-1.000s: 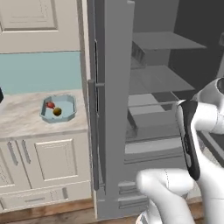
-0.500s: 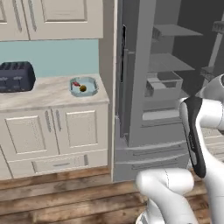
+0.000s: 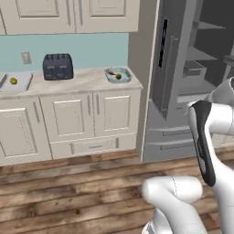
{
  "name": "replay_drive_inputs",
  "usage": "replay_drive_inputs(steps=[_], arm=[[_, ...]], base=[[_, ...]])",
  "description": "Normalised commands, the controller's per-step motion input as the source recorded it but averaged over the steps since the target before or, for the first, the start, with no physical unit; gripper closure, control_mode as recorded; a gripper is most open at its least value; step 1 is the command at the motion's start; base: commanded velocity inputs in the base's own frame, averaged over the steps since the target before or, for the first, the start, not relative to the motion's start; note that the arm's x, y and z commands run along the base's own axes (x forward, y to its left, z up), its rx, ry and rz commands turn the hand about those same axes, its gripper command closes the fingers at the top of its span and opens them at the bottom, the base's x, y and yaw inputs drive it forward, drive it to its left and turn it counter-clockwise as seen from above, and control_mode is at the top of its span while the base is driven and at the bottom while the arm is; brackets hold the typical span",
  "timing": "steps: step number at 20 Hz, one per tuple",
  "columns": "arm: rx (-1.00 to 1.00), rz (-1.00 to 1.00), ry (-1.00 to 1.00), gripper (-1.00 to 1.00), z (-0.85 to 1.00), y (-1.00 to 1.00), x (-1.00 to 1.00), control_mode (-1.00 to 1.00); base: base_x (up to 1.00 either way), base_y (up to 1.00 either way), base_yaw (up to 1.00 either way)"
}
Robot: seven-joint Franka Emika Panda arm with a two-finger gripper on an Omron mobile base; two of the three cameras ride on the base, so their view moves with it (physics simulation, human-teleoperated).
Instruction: Place one lemon and one fish in each tupperware on the nearby counter, to pack two identical lunches.
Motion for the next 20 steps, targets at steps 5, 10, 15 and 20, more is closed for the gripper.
replay_drive_inputs(steps=[5, 10, 15, 20], arm=[[0.0, 0.0, 0.0, 1.0, 0.0, 0.0, 0.0, 1.0], [0.0, 0.0, 0.0, 1.0, 0.0, 0.0, 0.0, 1.0], [0.0, 0.0, 0.0, 1.0, 0.0, 0.0, 0.0, 1.0], [0.0, 0.0, 0.0, 1.0, 0.0, 0.0, 0.0, 1.0]], base=[[0.6, 1.0, 0.0], [1.0, 1.0, 0.02], [1.0, 1.0, 0.02], [0.97, 1.0, 0.0]])
